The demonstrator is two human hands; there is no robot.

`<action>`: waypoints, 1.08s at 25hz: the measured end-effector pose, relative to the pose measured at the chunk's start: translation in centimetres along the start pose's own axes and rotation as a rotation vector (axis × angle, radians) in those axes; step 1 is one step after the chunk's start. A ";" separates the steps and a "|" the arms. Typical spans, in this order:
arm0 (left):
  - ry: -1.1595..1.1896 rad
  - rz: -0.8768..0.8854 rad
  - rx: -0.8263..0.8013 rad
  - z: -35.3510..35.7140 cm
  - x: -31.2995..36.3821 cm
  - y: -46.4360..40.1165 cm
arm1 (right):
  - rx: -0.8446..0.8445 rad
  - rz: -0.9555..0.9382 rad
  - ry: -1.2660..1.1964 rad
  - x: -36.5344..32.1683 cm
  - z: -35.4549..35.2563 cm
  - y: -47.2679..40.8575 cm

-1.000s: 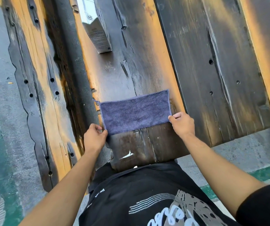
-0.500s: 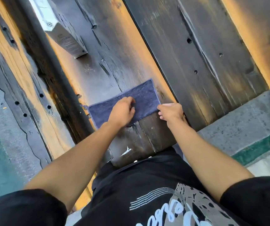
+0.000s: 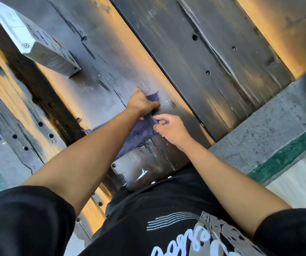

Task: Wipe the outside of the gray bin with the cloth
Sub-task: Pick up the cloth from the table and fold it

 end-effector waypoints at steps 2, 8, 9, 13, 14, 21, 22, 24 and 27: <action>-0.077 0.044 0.084 -0.7 -1.0 -0.2 | -0.026 -0.036 0.022 -0.2 0.8 0.3; -0.180 0.087 0.102 -2.3 -4.4 1.0 | -0.157 -0.121 0.119 -2.0 4.0 1.5; -0.211 0.094 0.096 -2.6 -4.9 1.3 | -0.176 -0.142 0.153 -2.3 4.7 1.7; -0.282 0.089 0.066 -3.4 -7.2 1.9 | -0.200 -0.230 0.322 -2.8 7.3 2.5; -0.250 0.059 0.063 -3.7 -8.1 2.0 | -0.212 -0.242 0.342 -2.8 8.0 2.8; 0.178 -0.102 0.181 -5.1 -15.8 2.7 | -0.247 -0.332 0.494 -1.7 11.7 5.0; 0.295 -0.142 0.198 -5.1 -16.8 2.8 | -0.244 -0.340 0.507 -1.4 12.1 5.2; 0.494 -0.225 0.204 -5.2 -18.5 3.1 | -0.239 -0.370 0.560 -0.9 12.8 5.6; 0.559 -0.227 0.217 -5.6 -19.9 3.4 | -0.230 -0.402 0.634 -0.3 13.7 5.7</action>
Point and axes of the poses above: each hand's wrist, its own y-axis away from the middle knuckle, its own z-axis out of the palm, x = y × z, the point moved 4 cm from there along -y, towards the middle knuckle, and after that the axes turned 4 degrees about x, right-handed, at the moved point
